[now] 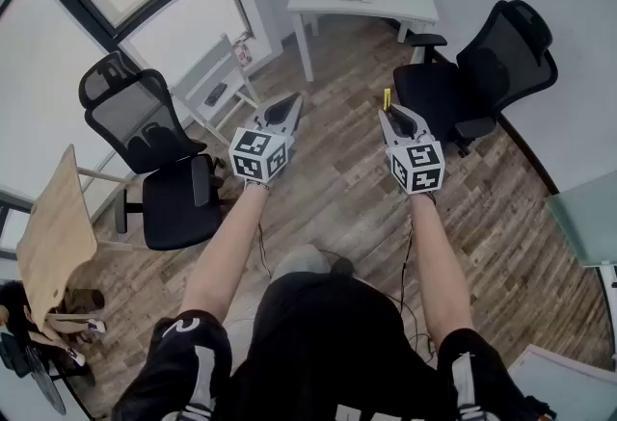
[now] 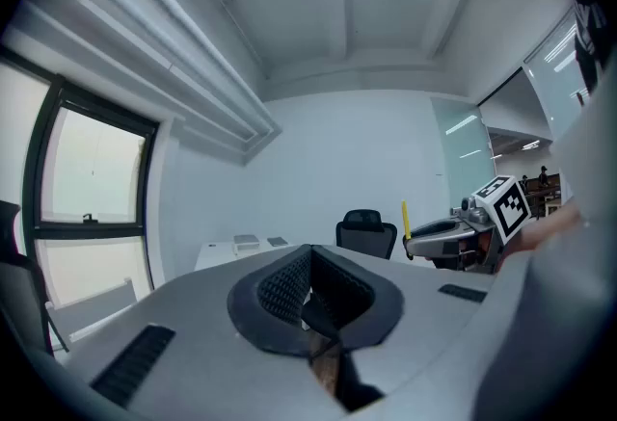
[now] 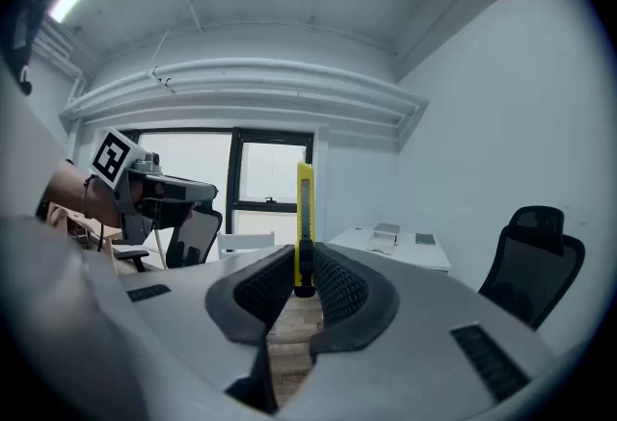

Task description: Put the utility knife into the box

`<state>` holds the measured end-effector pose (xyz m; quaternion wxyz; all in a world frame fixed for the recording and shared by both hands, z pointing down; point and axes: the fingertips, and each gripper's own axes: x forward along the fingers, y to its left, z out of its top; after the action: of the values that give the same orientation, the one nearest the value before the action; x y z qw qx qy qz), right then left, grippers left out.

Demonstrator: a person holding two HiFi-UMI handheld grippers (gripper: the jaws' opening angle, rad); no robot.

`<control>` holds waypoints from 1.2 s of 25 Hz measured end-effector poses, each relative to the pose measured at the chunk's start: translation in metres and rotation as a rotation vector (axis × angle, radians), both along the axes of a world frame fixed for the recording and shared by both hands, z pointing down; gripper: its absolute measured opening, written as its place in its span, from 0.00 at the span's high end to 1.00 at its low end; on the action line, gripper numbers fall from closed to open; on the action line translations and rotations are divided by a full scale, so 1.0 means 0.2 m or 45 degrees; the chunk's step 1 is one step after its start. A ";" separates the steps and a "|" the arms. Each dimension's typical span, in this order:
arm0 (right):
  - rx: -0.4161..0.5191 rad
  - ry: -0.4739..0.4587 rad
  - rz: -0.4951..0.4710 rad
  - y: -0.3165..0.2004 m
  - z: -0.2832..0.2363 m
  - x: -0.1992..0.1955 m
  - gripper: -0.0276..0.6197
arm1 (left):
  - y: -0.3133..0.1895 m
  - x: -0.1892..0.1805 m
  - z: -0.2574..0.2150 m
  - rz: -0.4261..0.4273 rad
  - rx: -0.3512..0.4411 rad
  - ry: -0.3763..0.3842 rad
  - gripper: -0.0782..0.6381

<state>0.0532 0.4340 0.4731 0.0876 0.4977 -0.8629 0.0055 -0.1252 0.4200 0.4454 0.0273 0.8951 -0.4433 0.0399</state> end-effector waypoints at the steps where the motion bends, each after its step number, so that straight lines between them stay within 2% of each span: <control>1: 0.000 0.000 0.001 -0.02 0.00 0.01 0.84 | -0.01 0.01 0.00 -0.001 0.000 0.003 0.86; 7: 0.002 -0.003 0.005 -0.13 0.00 0.02 0.84 | -0.13 0.04 0.01 0.008 -0.006 0.007 0.86; 13: -0.024 0.015 0.020 -0.33 0.07 0.05 0.84 | -0.36 0.06 0.07 0.014 -0.010 0.023 0.86; 22: -0.045 0.064 0.057 -0.94 0.07 0.05 0.84 | -1.00 0.01 0.11 0.039 -0.024 0.053 0.86; 30: -0.066 0.129 0.078 -1.42 0.04 -0.06 0.84 | -1.50 -0.14 0.13 0.052 -0.039 0.087 0.86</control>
<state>0.0414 0.1496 0.4812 0.1436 0.5211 -0.8413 0.0053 -0.1523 0.1193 0.4715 0.0554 0.9043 -0.4230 0.0167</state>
